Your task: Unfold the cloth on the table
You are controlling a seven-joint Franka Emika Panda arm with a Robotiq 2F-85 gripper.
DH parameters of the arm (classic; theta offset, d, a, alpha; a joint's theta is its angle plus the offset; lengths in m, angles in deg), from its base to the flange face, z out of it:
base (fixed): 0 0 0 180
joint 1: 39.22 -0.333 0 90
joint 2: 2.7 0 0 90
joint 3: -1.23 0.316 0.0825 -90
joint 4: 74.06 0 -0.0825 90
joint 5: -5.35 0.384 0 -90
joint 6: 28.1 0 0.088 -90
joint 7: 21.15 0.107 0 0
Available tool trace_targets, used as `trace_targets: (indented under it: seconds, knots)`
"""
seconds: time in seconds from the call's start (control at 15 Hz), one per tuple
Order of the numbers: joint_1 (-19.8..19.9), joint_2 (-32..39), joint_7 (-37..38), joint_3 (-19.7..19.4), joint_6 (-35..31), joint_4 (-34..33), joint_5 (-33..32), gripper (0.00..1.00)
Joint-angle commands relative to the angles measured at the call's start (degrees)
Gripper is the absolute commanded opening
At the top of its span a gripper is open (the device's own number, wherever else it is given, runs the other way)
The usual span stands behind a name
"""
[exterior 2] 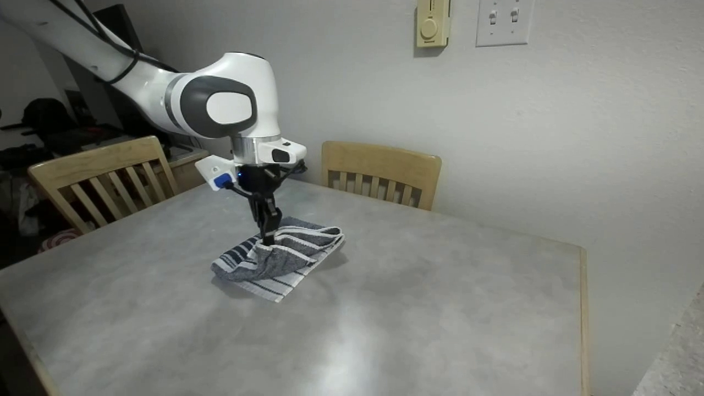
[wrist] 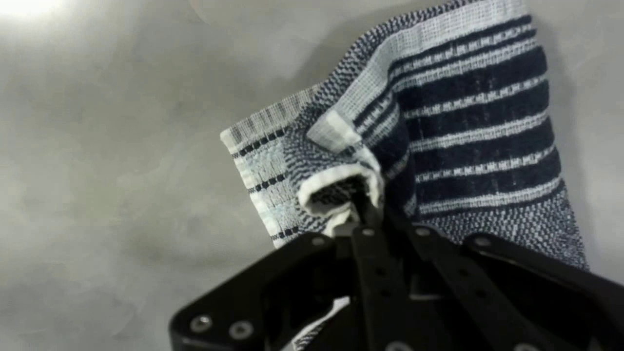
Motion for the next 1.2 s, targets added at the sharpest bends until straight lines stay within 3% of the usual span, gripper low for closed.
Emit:
trace_targets:
  seconds: [0.0,0.27,0.6,0.87,1.13]
  knots:
    - [-2.0,-0.7,2.6,0.2,-0.4,0.3,-3.3,0.02]
    - [-5.8,-1.9,8.4,-1.1,-1.5,1.3,-9.0,0.02]
    - [-11.3,-7.1,27.0,-5.0,-0.9,5.0,-22.2,0.02]
    - [-10.0,-10.7,31.6,-3.3,1.2,6.5,-26.5,0.02]
    - [-9.1,-11.9,31.0,-1.8,1.6,7.2,-26.8,0.02]
